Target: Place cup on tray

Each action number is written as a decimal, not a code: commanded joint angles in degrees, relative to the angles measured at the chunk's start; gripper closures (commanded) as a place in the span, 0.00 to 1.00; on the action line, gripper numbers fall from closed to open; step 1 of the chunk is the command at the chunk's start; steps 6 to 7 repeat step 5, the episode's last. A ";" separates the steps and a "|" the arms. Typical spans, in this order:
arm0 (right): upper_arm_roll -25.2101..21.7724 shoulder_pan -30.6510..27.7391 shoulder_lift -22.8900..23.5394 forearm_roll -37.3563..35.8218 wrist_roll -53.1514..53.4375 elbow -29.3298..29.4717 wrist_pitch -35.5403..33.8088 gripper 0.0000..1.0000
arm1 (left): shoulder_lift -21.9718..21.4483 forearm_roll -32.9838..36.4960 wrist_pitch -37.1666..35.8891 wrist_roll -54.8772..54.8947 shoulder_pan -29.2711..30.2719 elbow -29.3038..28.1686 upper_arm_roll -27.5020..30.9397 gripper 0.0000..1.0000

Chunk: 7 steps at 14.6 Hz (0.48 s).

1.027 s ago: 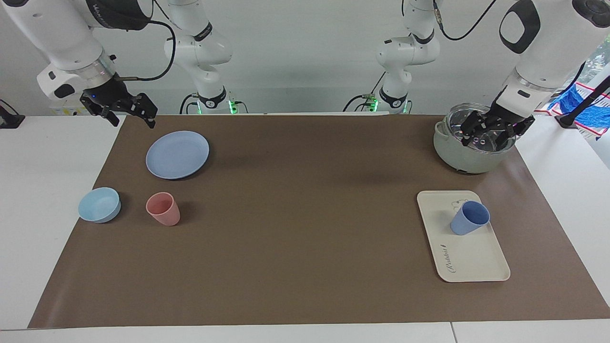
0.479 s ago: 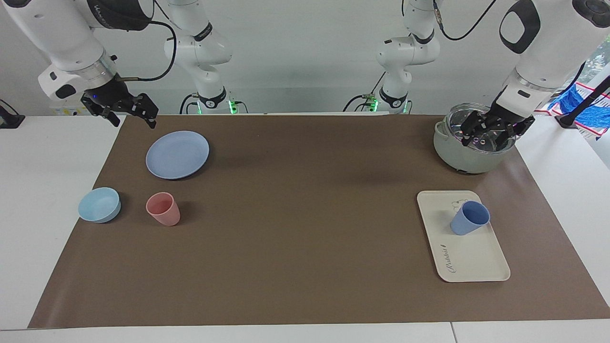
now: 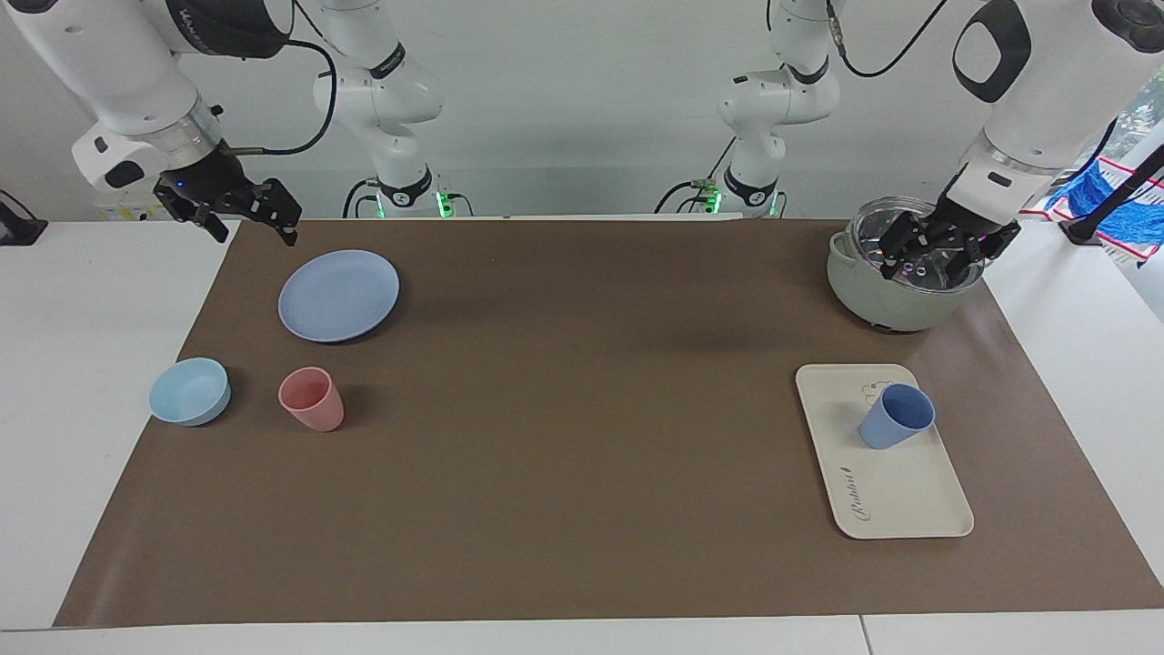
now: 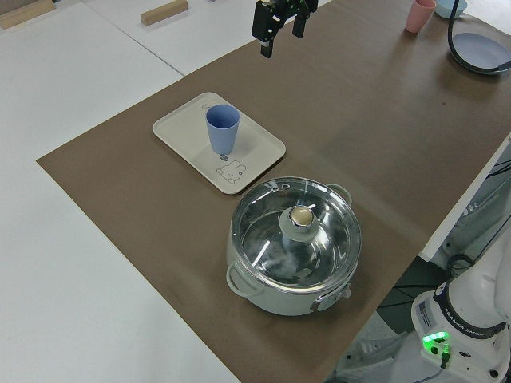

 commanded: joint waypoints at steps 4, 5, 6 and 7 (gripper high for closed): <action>0.39 -0.43 -0.94 -1.13 -1.75 -1.19 4.34 0.00 | -0.71 -0.62 -0.17 0.28 0.19 -0.67 0.15 0.00; 0.38 -0.43 -0.94 -1.13 -1.84 -1.19 4.34 0.00 | -0.71 -0.62 -0.17 0.28 0.19 -0.67 0.15 0.00; 0.38 -0.43 -0.94 -1.13 -1.84 -1.19 4.34 0.00 | -0.71 -0.62 -0.17 0.28 0.19 -0.67 0.15 0.00; 0.38 -0.43 -0.94 -1.13 -1.84 -1.19 4.34 0.00 | -0.71 -0.62 -0.17 0.28 0.19 -0.67 0.15 0.00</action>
